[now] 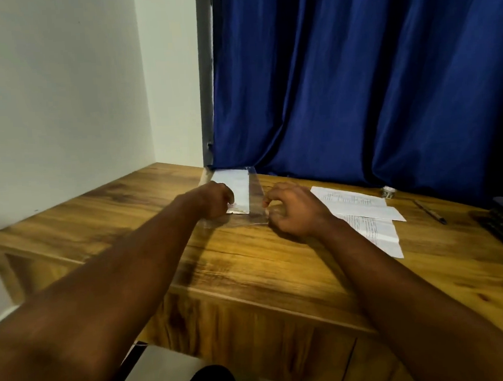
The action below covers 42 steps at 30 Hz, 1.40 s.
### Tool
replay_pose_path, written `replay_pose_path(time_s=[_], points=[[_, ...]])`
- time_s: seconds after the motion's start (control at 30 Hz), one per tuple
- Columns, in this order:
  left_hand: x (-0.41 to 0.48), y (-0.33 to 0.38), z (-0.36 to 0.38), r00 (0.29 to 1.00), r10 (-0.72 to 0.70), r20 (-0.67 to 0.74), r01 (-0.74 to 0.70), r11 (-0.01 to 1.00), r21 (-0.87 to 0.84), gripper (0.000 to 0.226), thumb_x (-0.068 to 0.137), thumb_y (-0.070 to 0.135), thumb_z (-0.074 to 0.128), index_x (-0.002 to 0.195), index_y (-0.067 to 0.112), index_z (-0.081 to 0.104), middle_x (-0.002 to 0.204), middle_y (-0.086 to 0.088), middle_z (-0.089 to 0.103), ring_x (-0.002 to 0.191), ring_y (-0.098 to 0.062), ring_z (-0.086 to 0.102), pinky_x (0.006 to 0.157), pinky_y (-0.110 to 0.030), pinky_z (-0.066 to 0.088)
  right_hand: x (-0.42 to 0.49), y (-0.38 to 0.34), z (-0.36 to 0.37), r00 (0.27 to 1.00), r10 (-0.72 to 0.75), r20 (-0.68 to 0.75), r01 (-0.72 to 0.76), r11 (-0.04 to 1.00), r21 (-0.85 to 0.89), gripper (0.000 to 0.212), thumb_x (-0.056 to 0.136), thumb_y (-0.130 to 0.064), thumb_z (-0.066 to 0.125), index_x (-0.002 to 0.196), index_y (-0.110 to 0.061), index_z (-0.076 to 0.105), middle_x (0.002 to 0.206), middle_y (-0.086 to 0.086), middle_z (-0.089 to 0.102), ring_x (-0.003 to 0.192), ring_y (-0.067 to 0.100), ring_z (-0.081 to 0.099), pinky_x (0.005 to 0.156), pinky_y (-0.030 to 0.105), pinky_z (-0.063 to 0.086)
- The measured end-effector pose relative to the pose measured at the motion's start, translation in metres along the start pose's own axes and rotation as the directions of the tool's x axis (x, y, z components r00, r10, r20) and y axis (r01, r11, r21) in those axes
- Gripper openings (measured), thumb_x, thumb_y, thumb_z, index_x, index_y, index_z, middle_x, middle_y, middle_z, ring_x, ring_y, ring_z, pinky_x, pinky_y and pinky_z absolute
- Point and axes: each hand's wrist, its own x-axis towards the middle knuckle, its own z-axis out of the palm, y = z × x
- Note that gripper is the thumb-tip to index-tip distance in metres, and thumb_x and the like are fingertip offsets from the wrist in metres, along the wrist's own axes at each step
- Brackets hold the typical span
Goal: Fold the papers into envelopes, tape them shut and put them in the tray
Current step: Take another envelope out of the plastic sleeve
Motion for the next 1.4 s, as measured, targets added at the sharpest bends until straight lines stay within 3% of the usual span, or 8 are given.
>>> replay_pose_path(time_s=[0.13, 0.43, 0.63, 0.8, 0.9, 1.07, 1.23, 1.4], points=[[0.005, -0.007, 0.000, 0.993, -0.023, -0.115, 0.018, 0.999, -0.047, 0.035, 0.097, 0.011, 0.065, 0.132, 0.013, 0.068, 0.132, -0.008, 0.067, 0.113, -0.023, 0.064, 0.103, -0.039, 0.054, 0.011, -0.024, 0.008, 0.998, -0.061, -0.017, 0.059, 0.996, -0.063, 0.020, 0.094, -0.038, 0.064, 0.110, -0.038, 0.075, 0.128, -0.009, 0.063, 0.125, 0.017, 0.050, 0.105, 0.045, 0.040], [0.004, -0.009, -0.002, 0.971, 0.031, -0.236, -0.050, 0.996, -0.079, 0.030, 0.101, 0.017, 0.062, 0.130, 0.013, 0.070, 0.128, -0.007, 0.070, 0.111, -0.023, 0.065, 0.100, -0.042, 0.055, 0.039, -0.053, 0.034, 0.991, 0.106, -0.086, -0.127, 0.948, -0.291, 0.041, 0.091, -0.046, 0.073, 0.131, -0.038, 0.072, 0.161, -0.002, 0.044, 0.149, 0.021, 0.030, 0.113, 0.053, 0.025], [0.007, -0.019, 0.005, 0.980, 0.007, -0.199, -0.023, 0.997, -0.079, 0.032, 0.101, 0.016, 0.063, 0.132, 0.015, 0.070, 0.131, -0.008, 0.068, 0.112, -0.023, 0.066, 0.102, -0.044, 0.055, 0.045, -0.056, 0.041, 0.980, 0.179, -0.082, -0.195, 0.942, -0.274, 0.018, 0.092, -0.032, 0.078, 0.109, -0.035, 0.080, 0.157, -0.001, 0.049, 0.147, 0.021, 0.033, 0.116, 0.060, 0.021], [0.004, -0.025, 0.001, 0.981, 0.031, -0.194, -0.056, 0.990, -0.128, 0.034, 0.102, 0.018, 0.057, 0.135, 0.018, 0.067, 0.138, -0.005, 0.066, 0.120, -0.022, 0.061, 0.102, -0.037, 0.050, 0.039, -0.050, 0.034, 0.973, 0.139, -0.184, -0.178, 0.960, -0.214, 0.015, 0.094, -0.027, 0.072, 0.107, -0.032, 0.077, 0.146, -0.005, 0.056, 0.138, 0.018, 0.040, 0.113, 0.054, 0.026], [0.000, -0.023, -0.002, 0.984, 0.034, -0.177, -0.083, 0.958, -0.275, 0.041, 0.106, 0.032, 0.051, 0.144, 0.023, 0.060, 0.146, -0.006, 0.059, 0.124, -0.021, 0.056, 0.097, -0.033, 0.044, 0.039, -0.046, 0.030, 0.954, 0.200, -0.222, -0.238, 0.959, -0.157, 0.019, 0.096, -0.028, 0.067, 0.113, -0.030, 0.075, 0.137, -0.006, 0.058, 0.128, 0.018, 0.044, 0.107, 0.050, 0.029], [-0.004, -0.029, 0.008, 0.988, 0.110, -0.106, -0.134, 0.959, -0.251, 0.062, 0.092, 0.037, 0.073, 0.150, 0.025, 0.052, 0.143, -0.004, 0.060, 0.120, -0.018, 0.056, 0.095, -0.031, 0.046, 0.036, -0.047, 0.032, 0.928, 0.299, -0.224, -0.300, 0.953, 0.030, 0.012, 0.096, -0.027, 0.062, 0.104, -0.030, 0.070, 0.123, -0.007, 0.059, 0.121, 0.018, 0.047, 0.101, 0.047, 0.026], [-0.002, -0.033, 0.018, 0.983, 0.089, -0.163, -0.128, 0.960, -0.247, 0.048, 0.096, 0.038, 0.070, 0.142, 0.029, 0.060, 0.139, 0.000, 0.064, 0.119, -0.017, 0.058, 0.098, -0.032, 0.047, 0.032, -0.051, 0.025, 0.939, 0.269, -0.216, -0.261, 0.963, 0.066, 0.010, 0.094, -0.026, 0.072, 0.102, -0.033, 0.073, 0.125, -0.009, 0.060, 0.122, 0.015, 0.046, 0.096, 0.040, 0.022], [-0.004, -0.025, 0.016, 0.968, 0.068, -0.243, -0.132, 0.957, -0.258, 0.034, 0.097, 0.024, 0.069, 0.131, 0.020, 0.070, 0.129, -0.001, 0.071, 0.113, -0.016, 0.062, 0.102, -0.037, 0.052, 0.029, -0.046, 0.023, 0.956, 0.206, -0.210, -0.215, 0.976, -0.022, 0.009, 0.090, -0.027, 0.078, 0.096, -0.033, 0.073, 0.127, -0.008, 0.063, 0.120, 0.015, 0.048, 0.103, 0.045, 0.032]])
